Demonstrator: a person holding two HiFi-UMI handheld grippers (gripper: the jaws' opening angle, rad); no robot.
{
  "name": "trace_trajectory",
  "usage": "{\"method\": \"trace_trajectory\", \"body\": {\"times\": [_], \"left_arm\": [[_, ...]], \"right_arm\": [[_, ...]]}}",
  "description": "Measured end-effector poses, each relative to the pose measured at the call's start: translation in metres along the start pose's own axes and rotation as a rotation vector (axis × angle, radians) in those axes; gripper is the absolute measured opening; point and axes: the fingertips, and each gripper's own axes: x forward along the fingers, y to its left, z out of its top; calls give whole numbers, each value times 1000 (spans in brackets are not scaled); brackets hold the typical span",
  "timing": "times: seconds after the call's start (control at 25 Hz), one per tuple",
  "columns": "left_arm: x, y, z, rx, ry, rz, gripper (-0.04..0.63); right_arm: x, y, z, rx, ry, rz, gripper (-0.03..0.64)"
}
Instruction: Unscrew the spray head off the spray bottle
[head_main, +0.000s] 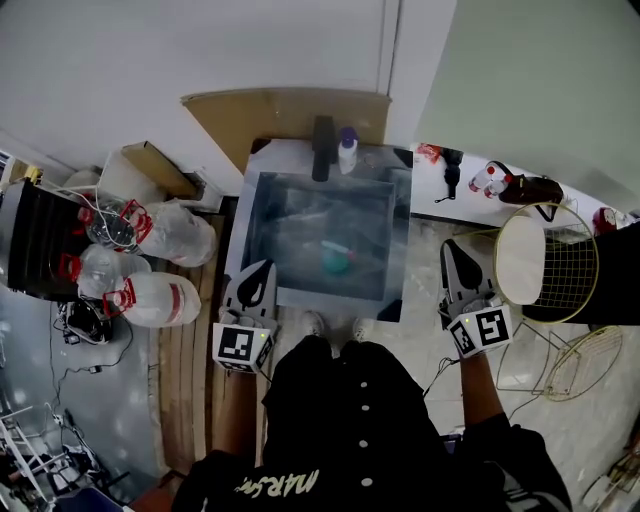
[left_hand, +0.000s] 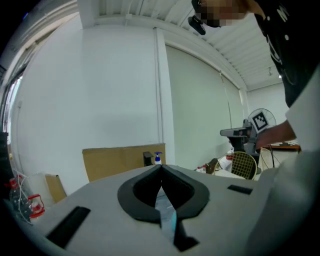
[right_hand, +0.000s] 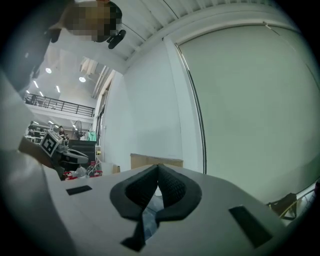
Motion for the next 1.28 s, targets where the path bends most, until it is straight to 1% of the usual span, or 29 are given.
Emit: {"method": "trace_trajectory", "body": {"times": [0.08, 0.16, 0.24, 0.32, 0.52, 0.68, 0.84, 0.88, 0.92, 1.0, 1.04, 1.16, 1.28], "left_arm": [[10, -9, -15, 67, 64, -97, 26], [19, -26, -30, 133, 121, -231, 26], [28, -36, -44, 173, 162, -329, 26], [37, -39, -56, 188, 195, -378, 26], [58, -42, -83, 197, 253, -459, 26], [68, -47, -119, 216, 330, -561, 28], [87, -43, -148, 242, 378, -627, 32], [91, -45, -155, 235, 390, -650, 53], [93, -47, -163, 225, 408, -677, 106], [100, -51, -178, 218, 443, -731, 186], [105, -52, -184, 221, 454, -753, 212], [120, -53, -202, 233, 482, -809, 260], [132, -55, -220, 274, 514, -854, 321]], "right_arm": [[7, 4, -6, -3, 20, 29, 12], [14, 10, -13, -21, 49, 75, 12], [24, 15, -19, -48, 74, 115, 12], [34, 19, -21, -65, 93, 135, 12], [55, 25, -25, -66, 114, 165, 12], [70, 37, -45, -61, 164, 207, 12], [94, 51, -64, -71, 197, 260, 12], [98, 55, -68, -71, 207, 271, 12], [103, 59, -72, -67, 216, 281, 12], [111, 66, -83, -62, 243, 306, 14], [116, 68, -89, -60, 258, 321, 14], [133, 77, -102, -40, 279, 357, 20], [145, 84, -118, -25, 310, 403, 55]]}}
